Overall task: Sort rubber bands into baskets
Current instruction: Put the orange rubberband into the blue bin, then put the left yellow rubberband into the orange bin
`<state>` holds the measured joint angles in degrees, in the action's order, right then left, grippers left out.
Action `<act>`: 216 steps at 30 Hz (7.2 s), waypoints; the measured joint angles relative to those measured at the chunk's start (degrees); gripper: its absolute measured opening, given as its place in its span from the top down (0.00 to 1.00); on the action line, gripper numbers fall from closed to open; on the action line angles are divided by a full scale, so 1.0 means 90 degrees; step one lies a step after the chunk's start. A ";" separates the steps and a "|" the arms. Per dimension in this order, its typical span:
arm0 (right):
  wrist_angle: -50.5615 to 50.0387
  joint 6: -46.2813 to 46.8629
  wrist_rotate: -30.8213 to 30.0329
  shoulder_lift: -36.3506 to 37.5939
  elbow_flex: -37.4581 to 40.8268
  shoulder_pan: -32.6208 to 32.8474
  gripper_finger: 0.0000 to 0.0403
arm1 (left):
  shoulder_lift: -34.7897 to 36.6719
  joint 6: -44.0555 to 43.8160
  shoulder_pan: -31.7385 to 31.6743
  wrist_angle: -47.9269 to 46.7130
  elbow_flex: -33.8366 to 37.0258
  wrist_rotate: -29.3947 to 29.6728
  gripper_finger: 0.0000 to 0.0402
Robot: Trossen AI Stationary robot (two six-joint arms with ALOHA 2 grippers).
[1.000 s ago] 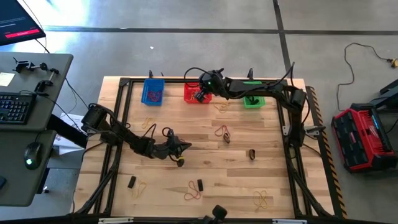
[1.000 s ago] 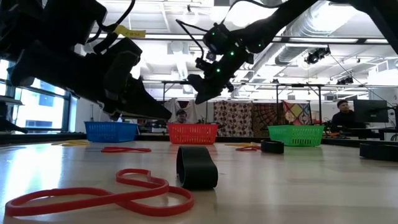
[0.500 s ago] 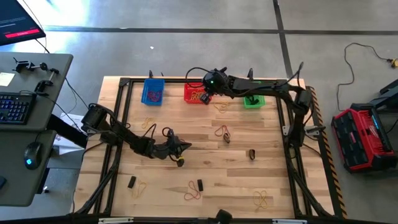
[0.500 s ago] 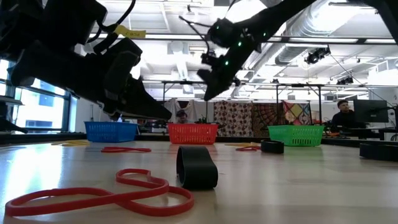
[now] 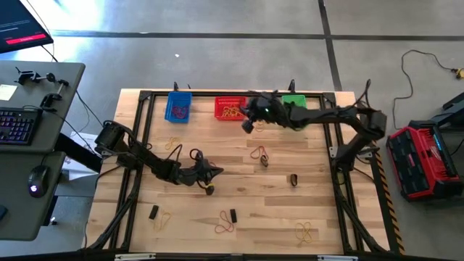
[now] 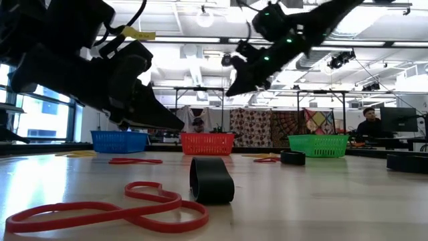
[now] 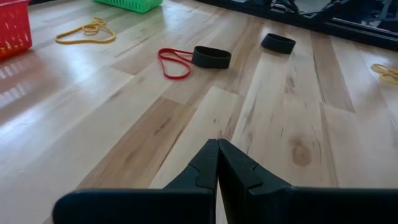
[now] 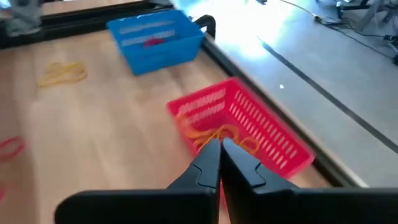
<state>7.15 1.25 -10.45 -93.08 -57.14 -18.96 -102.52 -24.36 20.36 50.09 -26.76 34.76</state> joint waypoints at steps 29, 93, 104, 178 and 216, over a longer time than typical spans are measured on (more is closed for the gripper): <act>0.0804 0.1560 -0.2493 0.2382 0.3538 0.3492 1.00 | 0.1529 -0.0412 -0.0010 -0.2854 0.0000 -0.0950 1.00; 0.0800 0.1696 -0.3202 0.2377 0.3536 0.4126 1.00 | 0.0986 -0.0758 -0.0146 -0.4188 -0.0017 -0.0800 0.88; 0.0783 0.1706 -0.3202 0.2377 0.3533 0.4125 1.00 | 0.1052 -0.0209 -0.0423 -0.5615 -0.0862 -0.1326 1.00; 0.0764 0.1644 -0.3202 0.2371 0.3528 0.4126 1.00 | 0.2752 0.1401 -0.8025 -0.6966 -0.1341 -0.2948 1.00; 0.0762 0.1643 -0.3202 0.2370 0.3531 0.4126 1.00 | 0.3688 0.2162 -0.7105 -0.7361 -0.1334 -0.2468 0.81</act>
<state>14.00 16.03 -39.27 -71.75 -25.36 18.17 -69.33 -4.91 -43.58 -16.16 -38.77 12.55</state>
